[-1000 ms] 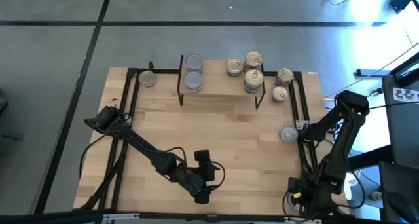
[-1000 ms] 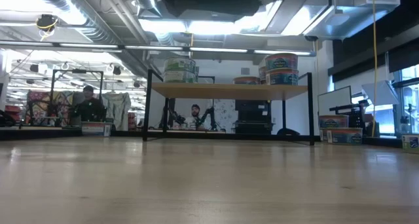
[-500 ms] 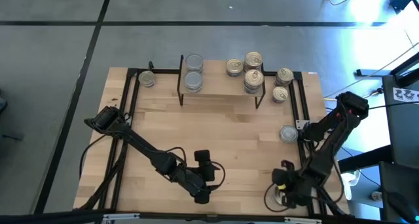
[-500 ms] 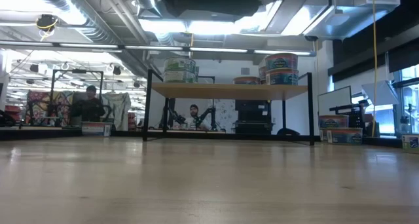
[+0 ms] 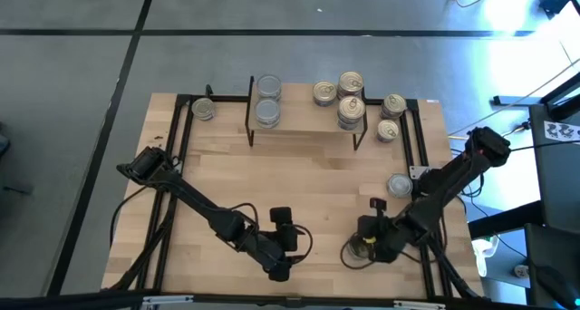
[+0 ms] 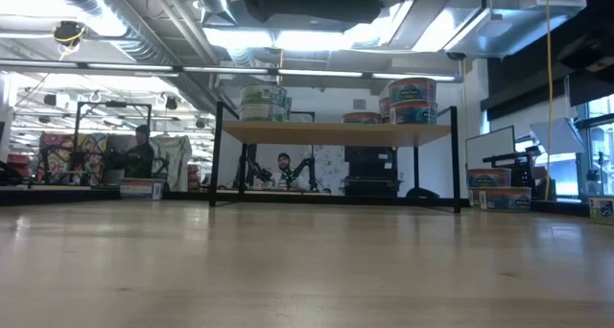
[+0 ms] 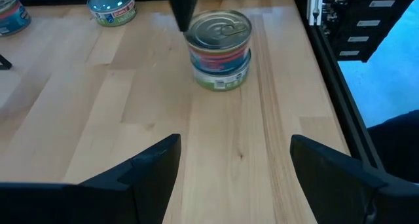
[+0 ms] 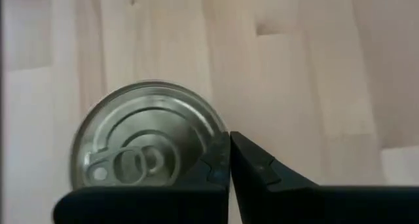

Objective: Stack canned seafood by type on shelf
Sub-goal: Stack the blue pink tuna can on top of the blue pink tuna can on the shelf

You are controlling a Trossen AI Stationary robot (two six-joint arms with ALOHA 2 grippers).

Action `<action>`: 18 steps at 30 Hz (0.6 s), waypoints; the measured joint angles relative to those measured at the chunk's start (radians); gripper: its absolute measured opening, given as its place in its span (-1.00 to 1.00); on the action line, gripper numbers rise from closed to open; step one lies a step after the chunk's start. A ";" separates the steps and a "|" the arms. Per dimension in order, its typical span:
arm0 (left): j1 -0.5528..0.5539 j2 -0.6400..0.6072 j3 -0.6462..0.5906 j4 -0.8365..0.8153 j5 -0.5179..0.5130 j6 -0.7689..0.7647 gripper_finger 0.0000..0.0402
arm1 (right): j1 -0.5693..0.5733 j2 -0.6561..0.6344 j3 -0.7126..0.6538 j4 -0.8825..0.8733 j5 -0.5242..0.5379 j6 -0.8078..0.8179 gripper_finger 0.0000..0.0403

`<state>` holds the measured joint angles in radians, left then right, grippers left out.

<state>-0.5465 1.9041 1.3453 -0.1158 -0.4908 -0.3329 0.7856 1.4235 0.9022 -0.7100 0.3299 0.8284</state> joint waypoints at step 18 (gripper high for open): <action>0.047 0.051 0.001 0.135 0.011 -0.076 0.42 | 0.331 -0.119 -0.038 -0.106 -0.048 0.506 -0.86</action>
<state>-0.4998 1.9547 1.3460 0.0189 -0.4796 -0.4094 1.1167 1.3043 0.8642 -0.8161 0.2820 1.3343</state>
